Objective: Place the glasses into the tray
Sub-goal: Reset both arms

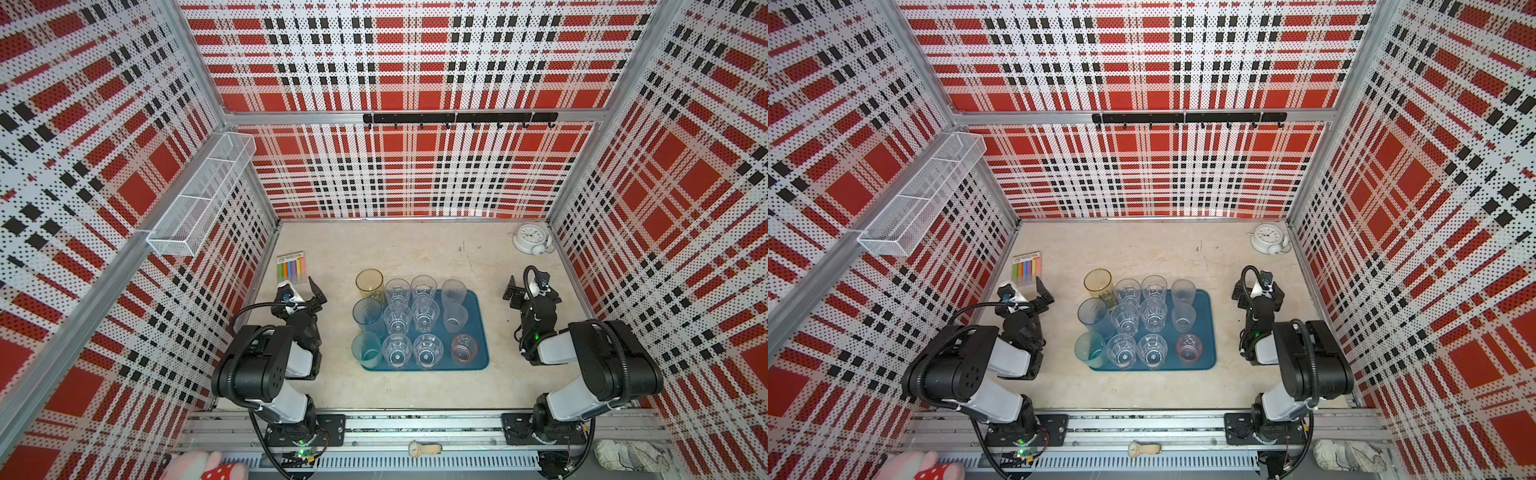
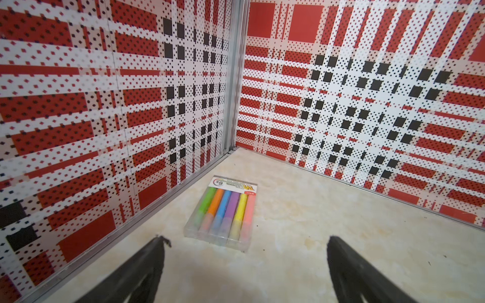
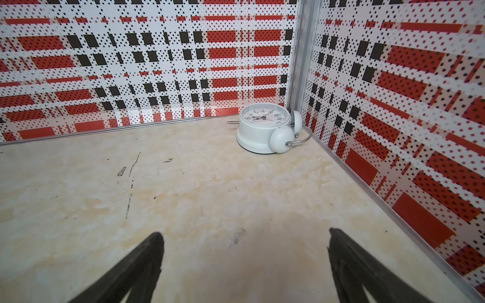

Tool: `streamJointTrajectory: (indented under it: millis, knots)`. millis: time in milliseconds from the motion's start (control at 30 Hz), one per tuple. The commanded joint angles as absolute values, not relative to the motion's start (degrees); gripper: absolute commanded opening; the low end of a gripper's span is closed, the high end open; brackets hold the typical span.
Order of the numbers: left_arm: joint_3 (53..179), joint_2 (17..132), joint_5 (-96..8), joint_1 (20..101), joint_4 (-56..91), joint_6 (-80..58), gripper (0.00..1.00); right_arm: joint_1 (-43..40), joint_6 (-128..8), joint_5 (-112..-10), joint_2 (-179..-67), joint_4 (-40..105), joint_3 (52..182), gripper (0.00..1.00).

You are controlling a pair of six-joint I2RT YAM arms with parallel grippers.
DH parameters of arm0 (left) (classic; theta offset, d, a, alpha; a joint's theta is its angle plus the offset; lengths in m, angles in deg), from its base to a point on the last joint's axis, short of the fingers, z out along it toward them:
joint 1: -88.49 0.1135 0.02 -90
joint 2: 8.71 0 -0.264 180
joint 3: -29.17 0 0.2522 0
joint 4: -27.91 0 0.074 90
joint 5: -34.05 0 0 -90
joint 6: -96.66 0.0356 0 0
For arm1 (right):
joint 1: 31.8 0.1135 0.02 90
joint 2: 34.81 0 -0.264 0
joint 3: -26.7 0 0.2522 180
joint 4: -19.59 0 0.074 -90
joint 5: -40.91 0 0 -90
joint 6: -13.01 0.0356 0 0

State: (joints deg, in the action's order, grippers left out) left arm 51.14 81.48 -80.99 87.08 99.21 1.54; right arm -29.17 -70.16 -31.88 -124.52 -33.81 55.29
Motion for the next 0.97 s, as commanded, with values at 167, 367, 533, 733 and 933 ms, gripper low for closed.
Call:
streamJointTrajectory:
  millis: [167, 367, 533, 733, 933]
  knots:
    - [52.3, 81.5, -79.9, 87.1, 99.4, 2.0, 0.98, -28.8, -71.3, -31.1, -125.0, -35.4, 55.9, 1.00]
    - [53.7, 81.8, -83.0, 85.0, 97.3, 3.8, 0.98, -28.8, -71.3, -31.1, -125.0, -35.4, 55.8, 1.00]
    - [52.8, 82.3, -85.0, 83.2, 100.2, 5.7, 0.98, -28.7, -71.4, -31.0, -125.1, -35.3, 55.9, 1.00]
    - [52.8, 82.4, -85.0, 83.2, 100.2, 5.7, 0.98, -28.6, -71.4, -30.8, -125.1, -35.2, 56.0, 1.00]
    - [53.9, 82.0, -82.1, 85.3, 97.0, 3.9, 0.98, -28.3, -71.7, -30.2, -125.2, -35.2, 56.1, 1.00]
